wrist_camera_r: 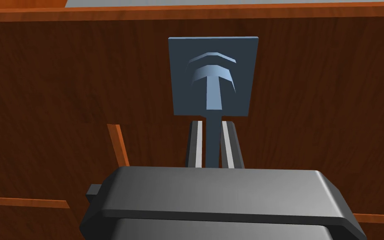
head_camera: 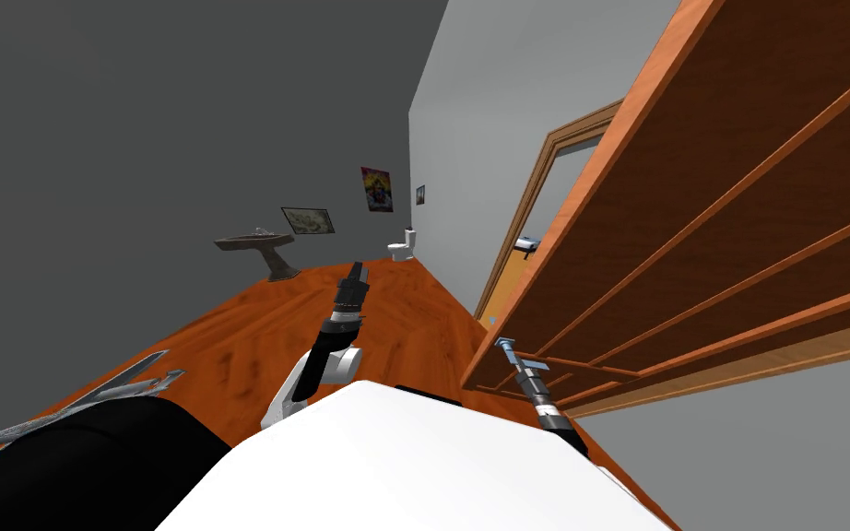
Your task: Pull the door open
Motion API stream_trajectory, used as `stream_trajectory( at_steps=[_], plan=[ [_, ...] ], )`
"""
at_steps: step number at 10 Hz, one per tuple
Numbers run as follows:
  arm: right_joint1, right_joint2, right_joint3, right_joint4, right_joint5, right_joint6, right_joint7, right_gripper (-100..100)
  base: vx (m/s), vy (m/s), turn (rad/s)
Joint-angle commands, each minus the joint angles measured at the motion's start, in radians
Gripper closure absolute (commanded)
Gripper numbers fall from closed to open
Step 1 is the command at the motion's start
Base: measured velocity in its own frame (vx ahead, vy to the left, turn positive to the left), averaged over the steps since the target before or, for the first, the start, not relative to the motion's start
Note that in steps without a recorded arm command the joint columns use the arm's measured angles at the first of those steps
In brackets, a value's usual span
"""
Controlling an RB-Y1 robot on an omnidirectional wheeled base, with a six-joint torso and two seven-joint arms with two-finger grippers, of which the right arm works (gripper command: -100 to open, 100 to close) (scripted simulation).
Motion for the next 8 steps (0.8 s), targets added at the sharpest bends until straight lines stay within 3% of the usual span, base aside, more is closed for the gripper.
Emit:
stream_trajectory(
  at_steps=[1,4,5,6,8],
  plan=[
    [0.026,-0.008,-0.001,-0.030,0.000,0.007,-0.004,100,-0.106,-0.041,0.042],
    [0.026,-0.008,-0.001,-0.030,0.000,0.007,-0.004,100,-0.016,0.008,-0.017],
    [0.037,-0.017,0.003,-0.029,0.003,-0.009,-0.013,100,-0.082,-0.040,0.133],
    [0.041,-0.010,0.003,-0.044,0.003,0.007,-0.009,100,-0.047,-0.026,0.052],
    [0.056,-0.017,0.004,-0.040,0.003,-0.016,-0.015,100,-0.137,-0.069,0.191]
  ],
)
